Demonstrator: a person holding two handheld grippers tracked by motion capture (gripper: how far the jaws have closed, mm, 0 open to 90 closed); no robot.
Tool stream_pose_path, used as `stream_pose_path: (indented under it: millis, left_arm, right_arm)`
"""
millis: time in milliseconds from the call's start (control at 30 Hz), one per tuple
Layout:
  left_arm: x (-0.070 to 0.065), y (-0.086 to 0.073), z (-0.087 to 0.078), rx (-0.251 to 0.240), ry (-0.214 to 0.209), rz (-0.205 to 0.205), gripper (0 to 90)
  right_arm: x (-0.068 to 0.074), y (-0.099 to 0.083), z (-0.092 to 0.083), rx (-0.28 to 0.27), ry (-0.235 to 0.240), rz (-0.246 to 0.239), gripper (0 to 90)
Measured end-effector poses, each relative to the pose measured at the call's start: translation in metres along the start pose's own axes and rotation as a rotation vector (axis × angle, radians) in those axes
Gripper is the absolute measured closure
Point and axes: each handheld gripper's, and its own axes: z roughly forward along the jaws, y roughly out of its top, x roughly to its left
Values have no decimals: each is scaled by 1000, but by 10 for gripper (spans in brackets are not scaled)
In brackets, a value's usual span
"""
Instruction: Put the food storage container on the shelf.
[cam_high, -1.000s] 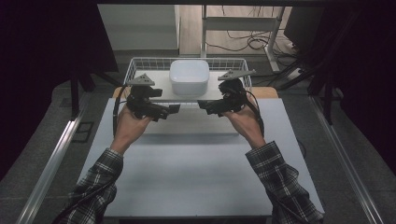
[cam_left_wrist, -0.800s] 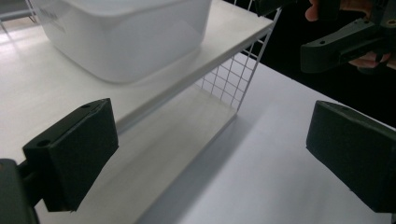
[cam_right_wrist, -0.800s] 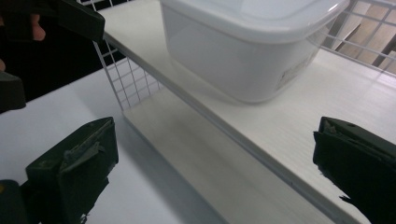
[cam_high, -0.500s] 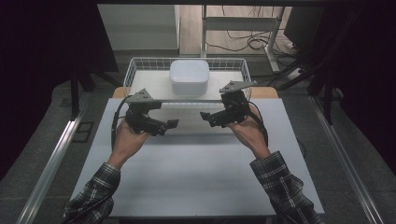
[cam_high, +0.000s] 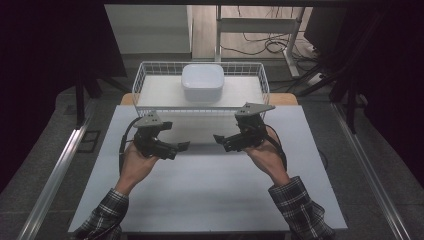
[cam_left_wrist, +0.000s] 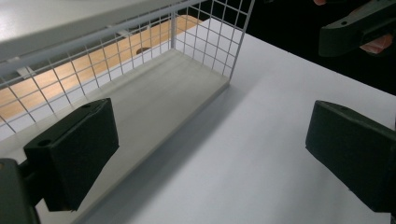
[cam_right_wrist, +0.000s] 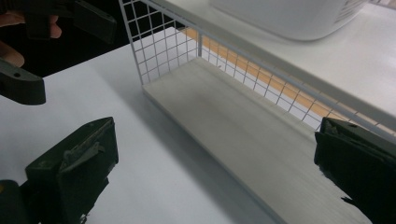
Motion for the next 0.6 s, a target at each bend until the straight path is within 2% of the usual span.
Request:
stream_pose_path:
  millis: [167,600]
  left_arm:
    - [-5,-10,2,0,-4,2,27]
    - [-16,-42,9,20,1,12,28]
  right_arm:
    - [5,-11,3,-4,13,-15,0]
    - [14,-40,6,1,24,-6,0]
